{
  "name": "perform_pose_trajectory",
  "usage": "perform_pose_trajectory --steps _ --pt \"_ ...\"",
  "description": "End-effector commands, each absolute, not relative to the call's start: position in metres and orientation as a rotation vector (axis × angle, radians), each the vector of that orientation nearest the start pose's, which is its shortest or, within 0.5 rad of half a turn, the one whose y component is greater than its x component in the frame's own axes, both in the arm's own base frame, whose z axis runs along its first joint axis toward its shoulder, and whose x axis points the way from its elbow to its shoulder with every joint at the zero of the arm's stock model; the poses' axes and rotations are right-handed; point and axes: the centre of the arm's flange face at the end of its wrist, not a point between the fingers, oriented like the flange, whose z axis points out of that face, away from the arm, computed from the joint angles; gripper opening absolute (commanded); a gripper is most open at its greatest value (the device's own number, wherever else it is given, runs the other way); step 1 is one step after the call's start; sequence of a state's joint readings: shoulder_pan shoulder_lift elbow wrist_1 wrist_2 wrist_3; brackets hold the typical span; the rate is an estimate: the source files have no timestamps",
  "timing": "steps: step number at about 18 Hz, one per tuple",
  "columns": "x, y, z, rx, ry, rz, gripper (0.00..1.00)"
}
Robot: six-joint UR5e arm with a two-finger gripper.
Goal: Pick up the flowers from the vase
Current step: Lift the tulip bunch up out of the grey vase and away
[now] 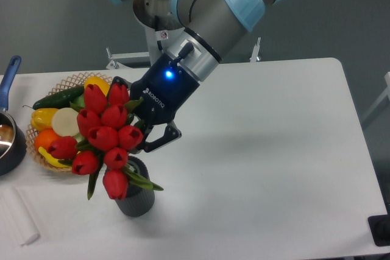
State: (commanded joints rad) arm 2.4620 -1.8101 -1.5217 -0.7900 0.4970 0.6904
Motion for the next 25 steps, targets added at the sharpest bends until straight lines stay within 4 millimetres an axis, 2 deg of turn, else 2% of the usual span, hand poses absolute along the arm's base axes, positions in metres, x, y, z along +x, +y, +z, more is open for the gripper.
perform_pose_trajectory --steps 5,9,12,14,19,22,25 --pt "-0.32 0.542 0.53 -1.987 0.145 -0.395 0.48" --pt "-0.329 0.538 0.532 -1.99 0.127 -0.379 0.48" --pt "-0.362 0.513 0.533 -1.992 0.062 -0.33 0.48" --pt "-0.393 0.489 0.533 -1.987 0.0 -0.291 0.48" --pt "-0.452 0.436 0.534 -1.973 -0.084 -0.187 0.49" --pt "-0.476 0.417 0.526 -1.942 -0.096 -0.186 0.49" --pt "-0.487 0.403 0.521 -1.928 -0.101 -0.175 0.49"
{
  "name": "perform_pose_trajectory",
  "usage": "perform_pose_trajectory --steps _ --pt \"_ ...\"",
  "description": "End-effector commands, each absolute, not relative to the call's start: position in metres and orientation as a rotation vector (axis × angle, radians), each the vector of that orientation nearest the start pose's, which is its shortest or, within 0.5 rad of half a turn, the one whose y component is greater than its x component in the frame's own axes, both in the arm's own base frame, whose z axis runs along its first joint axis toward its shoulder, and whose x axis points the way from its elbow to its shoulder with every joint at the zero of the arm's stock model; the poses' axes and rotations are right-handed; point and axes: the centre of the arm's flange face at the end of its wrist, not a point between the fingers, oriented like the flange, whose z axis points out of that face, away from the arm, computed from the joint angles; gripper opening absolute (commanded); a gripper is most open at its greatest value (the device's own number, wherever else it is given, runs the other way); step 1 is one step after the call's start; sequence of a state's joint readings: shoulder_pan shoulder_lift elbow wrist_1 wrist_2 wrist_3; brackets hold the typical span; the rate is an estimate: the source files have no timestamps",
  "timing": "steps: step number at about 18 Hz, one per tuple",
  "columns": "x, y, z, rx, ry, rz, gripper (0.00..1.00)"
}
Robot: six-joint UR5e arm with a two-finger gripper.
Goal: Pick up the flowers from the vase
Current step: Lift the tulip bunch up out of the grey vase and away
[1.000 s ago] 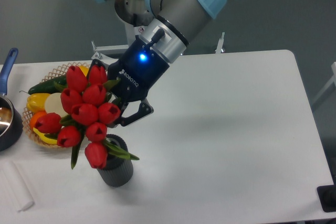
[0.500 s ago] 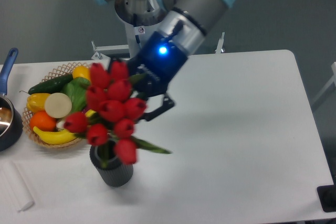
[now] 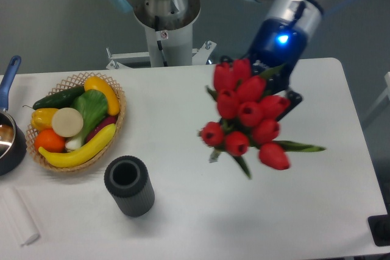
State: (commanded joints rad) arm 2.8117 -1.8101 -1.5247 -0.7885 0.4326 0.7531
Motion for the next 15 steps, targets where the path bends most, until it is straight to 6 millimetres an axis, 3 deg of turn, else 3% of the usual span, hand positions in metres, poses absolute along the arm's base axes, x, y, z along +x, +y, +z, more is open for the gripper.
perform_pose_trajectory --steps 4,13,15 --pt "-0.504 0.391 0.505 -1.933 -0.131 -0.17 0.49" --pt "-0.504 0.384 0.469 -1.95 -0.086 -0.16 0.49" --pt "-0.503 0.383 0.474 -1.948 -0.088 -0.156 0.49"
